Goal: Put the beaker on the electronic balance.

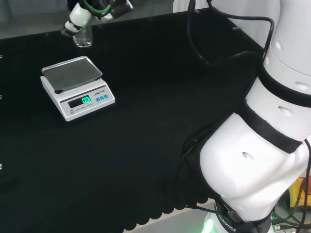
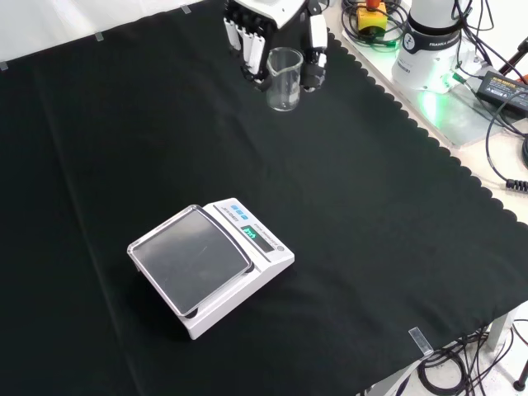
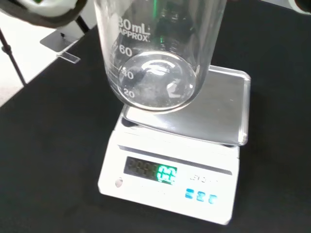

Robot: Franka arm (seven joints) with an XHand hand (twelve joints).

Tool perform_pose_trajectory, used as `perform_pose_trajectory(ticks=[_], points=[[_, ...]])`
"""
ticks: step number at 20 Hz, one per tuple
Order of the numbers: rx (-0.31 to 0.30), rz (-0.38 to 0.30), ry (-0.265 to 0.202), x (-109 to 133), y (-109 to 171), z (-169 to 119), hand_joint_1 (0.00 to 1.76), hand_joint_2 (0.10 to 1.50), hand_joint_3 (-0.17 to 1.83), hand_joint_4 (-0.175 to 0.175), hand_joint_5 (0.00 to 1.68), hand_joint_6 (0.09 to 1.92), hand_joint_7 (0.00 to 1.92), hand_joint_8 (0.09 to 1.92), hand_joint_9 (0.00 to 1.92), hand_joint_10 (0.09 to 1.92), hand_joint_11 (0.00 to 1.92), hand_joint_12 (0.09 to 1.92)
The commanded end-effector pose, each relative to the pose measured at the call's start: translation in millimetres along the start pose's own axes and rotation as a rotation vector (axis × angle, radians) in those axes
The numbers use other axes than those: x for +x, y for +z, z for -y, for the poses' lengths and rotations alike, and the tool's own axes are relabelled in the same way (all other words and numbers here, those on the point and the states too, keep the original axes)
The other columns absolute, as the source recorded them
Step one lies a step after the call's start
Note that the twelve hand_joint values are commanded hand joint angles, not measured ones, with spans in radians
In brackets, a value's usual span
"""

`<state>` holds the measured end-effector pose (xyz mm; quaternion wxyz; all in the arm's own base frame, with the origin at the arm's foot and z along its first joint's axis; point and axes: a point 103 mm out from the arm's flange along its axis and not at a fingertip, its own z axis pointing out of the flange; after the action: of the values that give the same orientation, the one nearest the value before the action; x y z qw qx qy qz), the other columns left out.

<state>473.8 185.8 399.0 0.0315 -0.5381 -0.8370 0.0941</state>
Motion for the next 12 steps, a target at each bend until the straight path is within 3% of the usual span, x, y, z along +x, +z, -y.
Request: perform_pose_trajectory(ticks=[1, 8, 12], points=[[0.004, 0.013, 0.001, 6, 0, -2, 1.19, 0.68, 0.72, -0.175, 1.18, 0.86, 1.62, 0.56, 1.92, 0.25, 1.56, 0.71], [-0.042, 0.014, 0.062, 21, 6, -14, 1.19, 0.67, 0.72, -0.175, 1.18, 0.86, 1.62, 0.56, 1.92, 0.26, 1.56, 0.71], [-0.029, 0.040, 0.075, 34, 22, -42, 1.19, 0.67, 0.72, -0.175, 1.18, 0.86, 1.63, 0.57, 1.92, 0.26, 1.55, 0.71]])
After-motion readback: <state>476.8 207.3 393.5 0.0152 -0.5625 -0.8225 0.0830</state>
